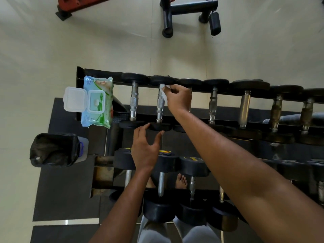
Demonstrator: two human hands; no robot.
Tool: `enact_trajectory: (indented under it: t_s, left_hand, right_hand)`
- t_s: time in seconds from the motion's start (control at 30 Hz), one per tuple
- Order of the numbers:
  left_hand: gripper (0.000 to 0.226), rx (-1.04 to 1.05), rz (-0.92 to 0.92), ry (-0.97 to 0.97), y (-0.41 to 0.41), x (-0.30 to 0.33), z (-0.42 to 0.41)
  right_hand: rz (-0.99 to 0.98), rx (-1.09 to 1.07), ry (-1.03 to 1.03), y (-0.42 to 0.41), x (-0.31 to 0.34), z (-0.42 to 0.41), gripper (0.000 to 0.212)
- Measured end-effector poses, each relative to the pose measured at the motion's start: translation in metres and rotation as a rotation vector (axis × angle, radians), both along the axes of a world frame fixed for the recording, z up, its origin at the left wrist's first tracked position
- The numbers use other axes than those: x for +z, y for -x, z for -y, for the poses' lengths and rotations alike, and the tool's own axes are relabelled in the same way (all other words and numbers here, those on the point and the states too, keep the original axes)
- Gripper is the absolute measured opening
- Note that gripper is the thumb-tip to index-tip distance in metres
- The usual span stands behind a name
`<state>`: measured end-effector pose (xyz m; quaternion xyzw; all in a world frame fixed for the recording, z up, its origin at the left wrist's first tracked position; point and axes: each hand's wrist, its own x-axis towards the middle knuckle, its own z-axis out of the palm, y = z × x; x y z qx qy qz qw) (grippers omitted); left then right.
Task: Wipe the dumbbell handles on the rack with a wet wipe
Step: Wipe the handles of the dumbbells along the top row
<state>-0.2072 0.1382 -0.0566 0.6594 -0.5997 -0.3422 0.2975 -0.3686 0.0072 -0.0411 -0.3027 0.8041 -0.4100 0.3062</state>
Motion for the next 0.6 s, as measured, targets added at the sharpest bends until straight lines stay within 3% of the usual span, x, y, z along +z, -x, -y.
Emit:
enact_trajectory:
  t_s: [0.2,0.5,0.6]
  left_hand:
    - [0.057,-0.003,-0.01,-0.007,0.001,0.002,-0.001]
    - [0.058,-0.009,-0.008,-0.014,-0.002,0.002,0.002]
    - [0.059,-0.005,-0.008,-0.021,-0.001,0.002,0.002]
  right_hand:
    - [0.643,-0.262,-0.152,0.006,0.018,0.005,0.007]
    - [0.697,-0.081,-0.173,0.019,0.014,0.003,0.016]
    - [0.687,-0.036,-0.149,0.018,0.009,0.001,0.03]
